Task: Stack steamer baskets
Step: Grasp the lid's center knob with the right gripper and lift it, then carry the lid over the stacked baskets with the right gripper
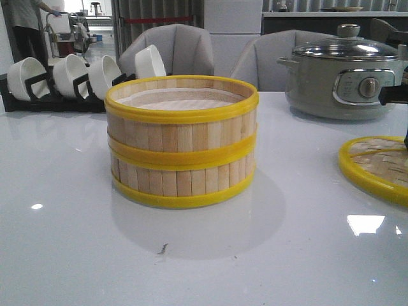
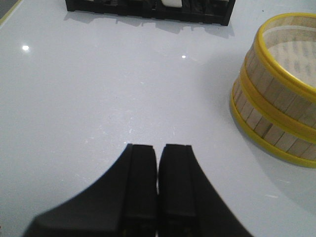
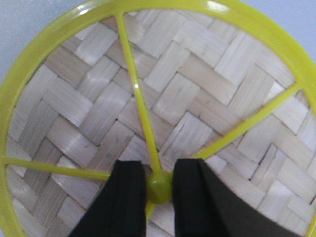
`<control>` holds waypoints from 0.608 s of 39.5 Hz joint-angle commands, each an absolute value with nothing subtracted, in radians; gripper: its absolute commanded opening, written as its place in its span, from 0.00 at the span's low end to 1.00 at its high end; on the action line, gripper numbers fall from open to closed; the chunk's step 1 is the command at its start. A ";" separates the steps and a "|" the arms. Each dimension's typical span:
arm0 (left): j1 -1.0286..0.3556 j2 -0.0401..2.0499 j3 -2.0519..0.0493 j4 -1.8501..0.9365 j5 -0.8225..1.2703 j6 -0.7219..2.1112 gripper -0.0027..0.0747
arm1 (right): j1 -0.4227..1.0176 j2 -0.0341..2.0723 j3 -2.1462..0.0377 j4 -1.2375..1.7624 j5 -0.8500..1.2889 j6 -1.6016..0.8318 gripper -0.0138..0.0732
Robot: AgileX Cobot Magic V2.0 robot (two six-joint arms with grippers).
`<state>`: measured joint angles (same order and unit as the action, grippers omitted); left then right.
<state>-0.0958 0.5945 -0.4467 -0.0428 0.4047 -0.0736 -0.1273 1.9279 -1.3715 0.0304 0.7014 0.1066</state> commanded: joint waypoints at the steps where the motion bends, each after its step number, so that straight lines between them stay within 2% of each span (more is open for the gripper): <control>1: -0.094 0.592 -0.474 -0.050 0.325 -0.080 0.14 | -0.133 1.878 -1.400 0.022 0.685 0.105 0.29; 4: -0.094 0.592 -0.474 -0.050 0.325 -0.080 0.14 | -0.129 1.876 -1.400 0.023 0.694 0.105 0.20; 15: -0.094 0.592 -0.474 -0.050 0.324 -0.080 0.14 | -0.093 1.811 -1.456 0.023 0.764 0.105 0.22; 24: -0.094 0.592 -0.474 -0.050 0.324 -0.080 0.14 | -0.036 1.755 -1.655 0.023 0.902 0.105 0.22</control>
<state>-0.0958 0.5945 -0.4467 -0.0428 0.4047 -0.0736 -0.0556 1.8348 -1.5494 0.0289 0.8840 0.1066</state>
